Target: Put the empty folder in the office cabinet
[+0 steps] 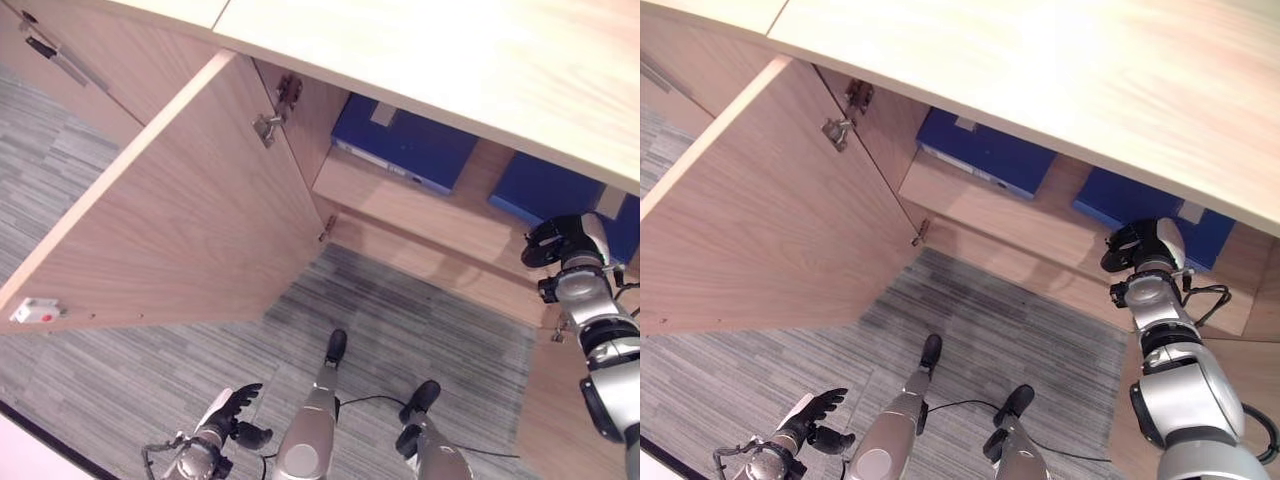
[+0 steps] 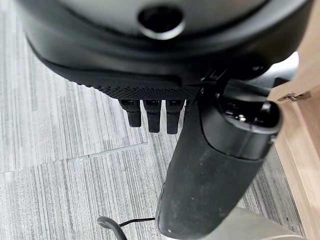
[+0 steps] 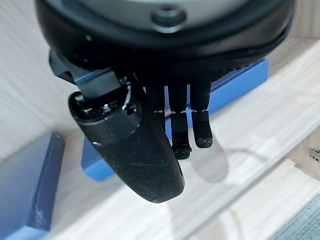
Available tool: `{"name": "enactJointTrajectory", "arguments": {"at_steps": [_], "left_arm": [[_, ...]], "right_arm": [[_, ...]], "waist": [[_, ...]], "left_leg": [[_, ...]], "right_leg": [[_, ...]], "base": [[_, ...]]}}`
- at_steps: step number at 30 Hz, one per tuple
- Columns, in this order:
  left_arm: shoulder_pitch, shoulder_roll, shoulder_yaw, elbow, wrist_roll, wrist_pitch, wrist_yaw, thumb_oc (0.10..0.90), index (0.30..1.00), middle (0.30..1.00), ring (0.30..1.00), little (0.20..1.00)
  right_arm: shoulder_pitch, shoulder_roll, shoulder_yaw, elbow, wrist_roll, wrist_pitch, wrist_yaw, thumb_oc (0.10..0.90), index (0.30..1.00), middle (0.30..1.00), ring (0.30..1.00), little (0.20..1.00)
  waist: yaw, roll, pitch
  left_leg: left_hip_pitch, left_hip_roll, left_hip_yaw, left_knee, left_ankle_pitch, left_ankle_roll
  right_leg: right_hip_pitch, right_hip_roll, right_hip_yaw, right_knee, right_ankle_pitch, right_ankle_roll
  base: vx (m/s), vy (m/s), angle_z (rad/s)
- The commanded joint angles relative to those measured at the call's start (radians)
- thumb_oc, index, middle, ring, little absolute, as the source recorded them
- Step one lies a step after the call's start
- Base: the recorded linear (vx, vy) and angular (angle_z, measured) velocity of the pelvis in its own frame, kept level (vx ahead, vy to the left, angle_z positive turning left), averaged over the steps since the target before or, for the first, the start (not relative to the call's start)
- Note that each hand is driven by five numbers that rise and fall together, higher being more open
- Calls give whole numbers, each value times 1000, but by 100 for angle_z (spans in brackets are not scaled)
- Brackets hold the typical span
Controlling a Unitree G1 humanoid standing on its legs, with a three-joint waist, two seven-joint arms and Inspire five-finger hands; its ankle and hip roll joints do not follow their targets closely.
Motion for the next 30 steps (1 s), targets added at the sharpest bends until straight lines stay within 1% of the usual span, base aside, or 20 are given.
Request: {"name": "enactJointTrajectory", "arguments": {"at_steps": [1, 8, 13, 14, 19, 20, 21, 22, 23, 24, 25, 27, 28, 29, 30], "left_arm": [[1, 12, -30, -9, -28, -16, 31, 800, 900, 900, 900, 900], [-20, 9, -41, -29, -49, -15, 41, 800, 900, 900, 900, 900], [-27, 17, -52, -57, -58, -17, 43, 800, 900, 900, 900, 900], [-29, 24, -56, -73, -67, -19, 41, 800, 900, 900, 900, 900], [-33, 36, -60, -102, -83, -22, 35, 800, 900, 900, 900, 900], [-28, 48, -60, -124, -91, -24, 29, 800, 900, 900, 900, 900], [-26, 52, -60, -132, -97, -24, 25, 800, 900, 900, 900, 900], [-27, 52, -60, -133, -96, -25, 25, 800, 900, 900, 900, 900], [-24, 63, -61, -146, -106, -27, 20, 800, 900, 900, 900, 900], [-24, 62, -61, -147, -107, -26, 20, 800, 900, 900, 900, 900], [-21, 71, -60, -171, -121, -28, 14, 800, 900, 900, 900, 900], [-20, 75, -59, -179, -124, -30, 12, 800, 900, 900, 900, 900], [-14, 82, -59, -202, -141, -33, 3, 800, 900, 900, 900, 900], [-14, 82, -59, -202, -141, -32, 3, 800, 900, 900, 900, 900], [-9, 90, -60, -218, -154, -36, -4, 800, 900, 900, 900, 900]], "right_arm": [[-90, -129, 59, -20, -41, -30, -30, 400, 300, 300, 300, 300], [-105, -127, 63, 12, -41, -24, -33, 400, 300, 300, 300, 300], [-125, -145, 67, 41, -43, -19, -34, 400, 300, 300, 300, 300], [-135, -161, 67, 55, -40, -16, -37, 400, 300, 300, 300, 300], [-150, -196, 64, 89, -34, -11, -35, 400, 300, 300, 300, 300], [-160, -218, 65, 103, -29, -9, -32, 400, 300, 300, 300, 300], [-165, -230, 64, 108, -27, -9, -31, 400, 300, 300, 300, 300], [-166, -230, 63, 109, -26, -9, -32, 400, 300, 300, 300, 300], [-182, -255, 71, 117, -27, -8, -30, 400, 300, 300, 300, 300], [-184, -256, 73, 118, -26, -8, -30, 400, 300, 300, 300, 300], [-202, -283, 85, 134, -32, -7, -30, 400, 300, 300, 300, 300], [-212, -296, 91, 140, -33, -6, -29, 400, 300, 300, 300, 300], [-225, -326, 91, 152, -27, -6, -29, 400, 300, 300, 300, 300], [-226, -327, 92, 153, -27, -6, -28, 400, 300, 300, 300, 300], [-243, -352, 96, 160, -25, -5, -30, 400, 300, 300, 300, 300]], "waist": [[12, -30, -4], [18, -18, 12], [22, -6, 27], [26, 0, 34], [31, 12, 43], [31, 15, 43], [33, 18, 42], [36, 20, 48], [37, 24, 46], [37, 24, 46], [41, 32, 49], [42, 35, 50], [46, 42, 51], [46, 42, 50], [49, 50, 52]], "left_leg": [[50, 45, -4, -9, -118, -40], [35, 37, -13, -9, -117, -37], [18, 31, -15, -9, -115, -36], [9, 28, -18, -9, -114, -37], [-10, 25, -19, -9, -111, -37], [-8, 27, -23, -9, -136, -41], [-13, 27, -23, -9, -136, -41], [-24, 23, -21, -9, -111, -36], [-27, 25, -23, -9, -136, -41], [-26, 25, -22, -9, -137, -42], [-41, 23, -23, -9, -137, -41], [-47, 21, -24, -9, -137, -39], [-61, 18, -26, -9, -137, -38], [-63, 18, -26, -9, -137, -38], [-76, 13, -31, -9, -137, -36]], "right_leg": [[-92, -66, 36, 173, -102, 57], [-115, -75, 34, 192, -105, 58], [-138, -79, 33, 205, -105, 59], [-147, -81, 31, 208, -105, 60], [-170, -85, 29, 215, -105, 62], [-178, -84, 40, 226, -133, 75], [-186, -86, 41, 228, -133, 76], [-194, -90, 30, 224, -105, 63], [-204, -91, 45, 233, -133, 78], [-205, -92, 46, 236, -135, 78], [-233, -96, 50, 251, -138, 79], [-245, -98, 53, 257, -139, 79], [-268, -103, 55, 267, -140, 83], [-270, -103, 55, 268, -140, 83], [-292, -106, 61, 277, -143, 83]], "base": [[19, 10, 6], [4, 1, 1], [0, 0, 0], [0, 0, 0], [36, -19, 5], [120, -58, 3], [30, -20, 2], [35, -14, 6], [31, -14, 6], [135, -49, 7], [36, -4, 3], [38, -10, 1], [0, 0, 0], [48, -18, 2], [33, 2, 0]]}}
